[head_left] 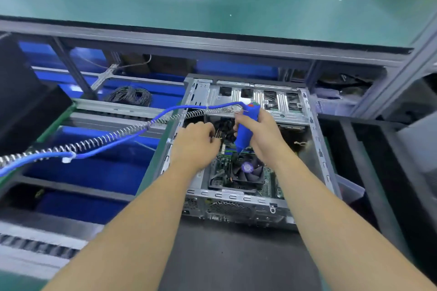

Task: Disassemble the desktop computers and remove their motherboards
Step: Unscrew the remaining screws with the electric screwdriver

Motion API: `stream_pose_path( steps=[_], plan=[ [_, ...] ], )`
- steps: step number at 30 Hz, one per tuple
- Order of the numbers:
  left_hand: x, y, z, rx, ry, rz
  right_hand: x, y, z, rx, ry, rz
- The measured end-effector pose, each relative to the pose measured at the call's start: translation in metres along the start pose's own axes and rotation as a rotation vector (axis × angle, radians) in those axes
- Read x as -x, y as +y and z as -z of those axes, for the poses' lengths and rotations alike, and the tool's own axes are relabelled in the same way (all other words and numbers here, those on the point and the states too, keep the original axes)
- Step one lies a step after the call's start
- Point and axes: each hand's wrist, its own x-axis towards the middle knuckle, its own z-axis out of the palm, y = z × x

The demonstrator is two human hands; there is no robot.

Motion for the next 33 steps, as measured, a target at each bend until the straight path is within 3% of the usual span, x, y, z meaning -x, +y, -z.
stream_pose_path(
  steps=[3, 6, 12, 18, 33],
  plan=[
    [0.001, -0.001, -0.002, -0.004, -0.025, -0.015, -0.001, 0.007, -0.004, 0.035, 0.018, 0.031],
    [0.001, -0.003, -0.002, -0.018, -0.033, -0.012, -0.001, 0.016, -0.009, -0.11, 0.033, 0.033],
    [-0.003, -0.002, -0.007, -0.088, -0.132, -0.028, -0.008, 0.021, -0.007, -0.224, -0.061, -0.033],
    [-0.005, -0.004, -0.01, -0.073, -0.106, -0.021, -0.019, 0.02, -0.018, -0.247, 0.09, -0.081],
    [-0.005, -0.005, -0.012, -0.067, -0.106, -0.018, -0.023, 0.033, -0.019, -0.123, 0.109, 0.025]
  ],
)
